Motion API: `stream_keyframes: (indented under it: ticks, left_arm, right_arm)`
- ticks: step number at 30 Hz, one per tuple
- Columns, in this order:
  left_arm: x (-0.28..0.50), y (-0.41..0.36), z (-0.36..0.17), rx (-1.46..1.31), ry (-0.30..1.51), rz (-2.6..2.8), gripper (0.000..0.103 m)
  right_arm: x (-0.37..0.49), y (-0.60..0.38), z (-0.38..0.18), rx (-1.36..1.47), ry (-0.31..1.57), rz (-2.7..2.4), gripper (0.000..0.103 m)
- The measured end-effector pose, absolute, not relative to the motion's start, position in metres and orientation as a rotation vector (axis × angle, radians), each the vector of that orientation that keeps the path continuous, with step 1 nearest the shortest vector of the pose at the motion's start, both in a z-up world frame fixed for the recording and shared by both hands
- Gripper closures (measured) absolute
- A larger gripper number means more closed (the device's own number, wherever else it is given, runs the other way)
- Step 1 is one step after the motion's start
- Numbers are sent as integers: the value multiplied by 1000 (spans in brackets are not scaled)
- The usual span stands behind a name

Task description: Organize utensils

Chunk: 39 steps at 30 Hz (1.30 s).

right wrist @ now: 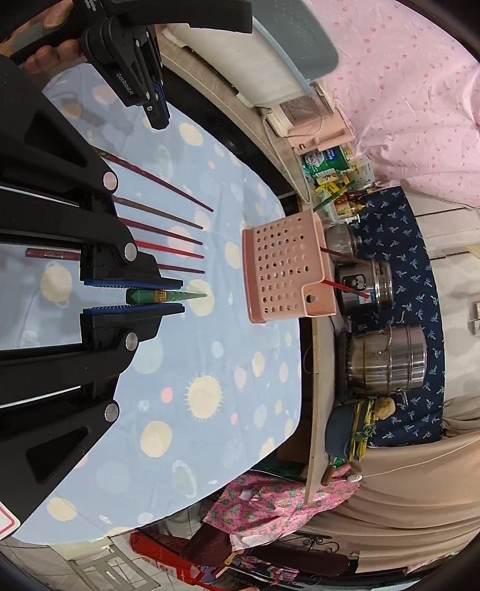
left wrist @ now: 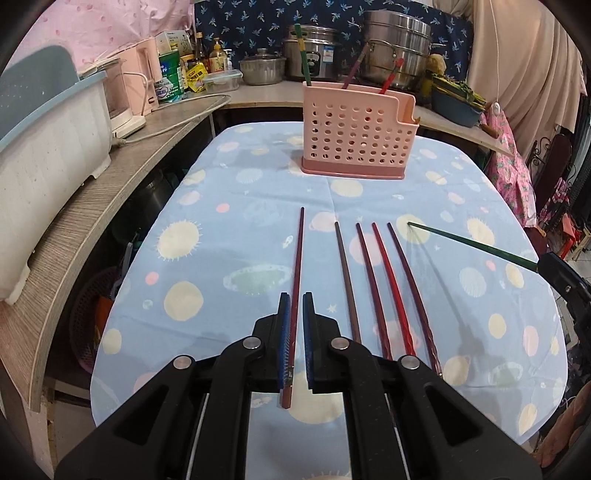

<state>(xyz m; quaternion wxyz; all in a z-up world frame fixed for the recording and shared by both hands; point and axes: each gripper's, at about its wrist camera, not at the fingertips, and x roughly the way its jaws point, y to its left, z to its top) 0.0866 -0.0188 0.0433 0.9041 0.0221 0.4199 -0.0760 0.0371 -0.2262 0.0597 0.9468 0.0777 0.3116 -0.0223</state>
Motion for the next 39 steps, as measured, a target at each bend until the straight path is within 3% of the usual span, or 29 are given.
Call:
stream_keyframes:
  ticks: [4, 7, 12, 27, 30, 34, 39]
  left_arm:
    - [88, -7, 32, 0, 902, -152, 91]
    - [85, 5, 16, -46, 940, -148, 67]
    - [80, 6, -8, -33, 978, -147, 67]
    - [89, -1, -35, -26, 1031, -165, 73]
    - [85, -2, -35, -17, 1034, -162, 79]
    - [80, -3, -35, -7, 1039, -165, 95]
    - [75, -6, -33, -1, 1042, -173, 96]
  right_arm:
    - [36, -227, 59, 166, 634, -47, 96]
    - [35, -227, 56, 168, 646, -46, 96]
    - [33, -227, 46, 179, 668, -45, 96]
    - [31, -223, 35, 189, 696, -46, 96]
    - [31, -224, 34, 193, 699, -48, 96]
    - [30, -224, 33, 196, 703, -47, 96]
    - [30, -223, 33, 196, 703, -47, 96]
